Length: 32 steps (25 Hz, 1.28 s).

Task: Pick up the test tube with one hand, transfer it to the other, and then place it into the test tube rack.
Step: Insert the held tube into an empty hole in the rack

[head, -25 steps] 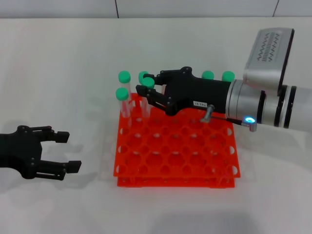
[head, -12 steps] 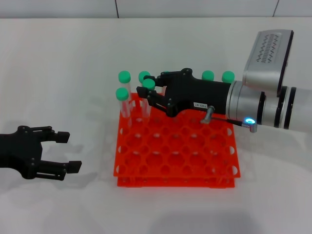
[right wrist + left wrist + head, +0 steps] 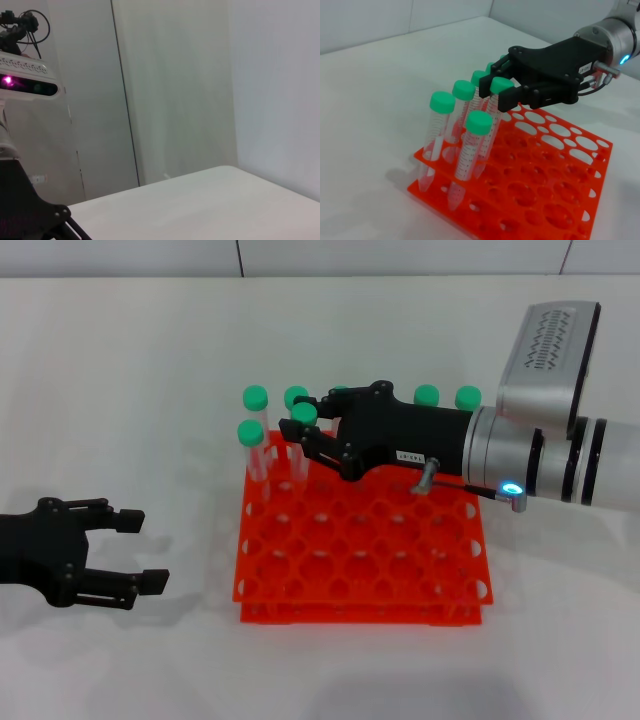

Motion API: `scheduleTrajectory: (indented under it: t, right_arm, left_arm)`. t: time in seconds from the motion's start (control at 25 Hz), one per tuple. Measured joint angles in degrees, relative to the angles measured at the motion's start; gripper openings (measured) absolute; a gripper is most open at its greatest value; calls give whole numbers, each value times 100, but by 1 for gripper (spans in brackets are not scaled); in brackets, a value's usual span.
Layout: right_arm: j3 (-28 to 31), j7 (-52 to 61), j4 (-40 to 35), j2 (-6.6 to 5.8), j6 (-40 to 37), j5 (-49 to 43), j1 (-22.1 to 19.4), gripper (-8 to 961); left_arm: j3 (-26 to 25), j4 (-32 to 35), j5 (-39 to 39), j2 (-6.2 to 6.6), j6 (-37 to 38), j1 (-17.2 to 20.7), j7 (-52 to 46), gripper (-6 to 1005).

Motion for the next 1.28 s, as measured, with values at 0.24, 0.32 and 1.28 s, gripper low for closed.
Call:
scheduleTrajectory:
  t: [0.24, 0.32, 1.28]
  right_arm:
    - [-1, 22, 1, 0, -1, 0, 9, 308]
    - [-1, 34, 1, 0, -1, 0, 14, 309]
    - [-45, 64, 0, -9, 0, 0, 21, 312]
  left_arm:
    - [0, -1, 0, 0, -1, -8, 24, 890]
    - [0, -11, 0, 0, -1, -10, 26, 890]
    - [-12, -141, 10, 9, -18, -78, 53, 889]
